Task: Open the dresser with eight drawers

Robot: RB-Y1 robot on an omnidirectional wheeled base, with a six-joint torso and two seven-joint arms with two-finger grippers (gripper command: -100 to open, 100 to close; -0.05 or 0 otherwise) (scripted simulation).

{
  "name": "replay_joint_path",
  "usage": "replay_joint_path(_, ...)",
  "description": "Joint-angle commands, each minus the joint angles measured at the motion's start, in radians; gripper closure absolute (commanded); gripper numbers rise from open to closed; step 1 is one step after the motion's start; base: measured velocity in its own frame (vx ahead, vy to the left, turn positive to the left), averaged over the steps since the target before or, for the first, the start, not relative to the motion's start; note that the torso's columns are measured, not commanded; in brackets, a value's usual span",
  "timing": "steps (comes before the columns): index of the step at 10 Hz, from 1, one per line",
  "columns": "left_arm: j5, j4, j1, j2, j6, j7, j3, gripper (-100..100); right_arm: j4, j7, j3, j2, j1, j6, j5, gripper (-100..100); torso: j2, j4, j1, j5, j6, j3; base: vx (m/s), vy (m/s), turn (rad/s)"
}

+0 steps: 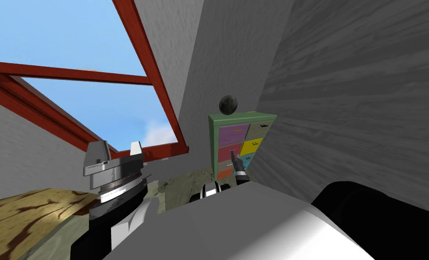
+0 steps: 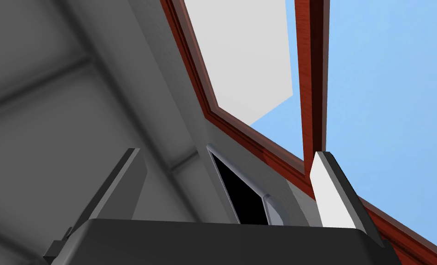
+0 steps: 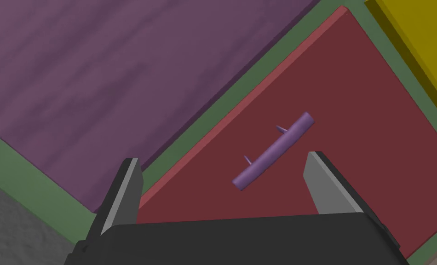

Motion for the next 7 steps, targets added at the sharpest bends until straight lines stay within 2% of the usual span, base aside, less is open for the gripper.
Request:
replay_joint_path(1, 0.000, 0.000, 0.000, 0.000, 0.000, 0.000, 0.000, 0, 0.030, -0.079, 0.018, -0.004, 0.000, -0.018, -0.027, -100, 0.000, 0.000, 0.001, 0.000, 0.001, 0.000, 0.025, -0.033, 0.132)
replay_joint_path(7, 0.000, 0.000, 0.000, 0.000, 0.000, 0.000, 0.000, 0, 0.072, -0.237, 0.046, -0.017, 0.001, -0.041, -0.074, -100, 0.000, 0.000, 0.000, 0.000, 0.000, 0.000, 0.021, -0.036, 0.123)
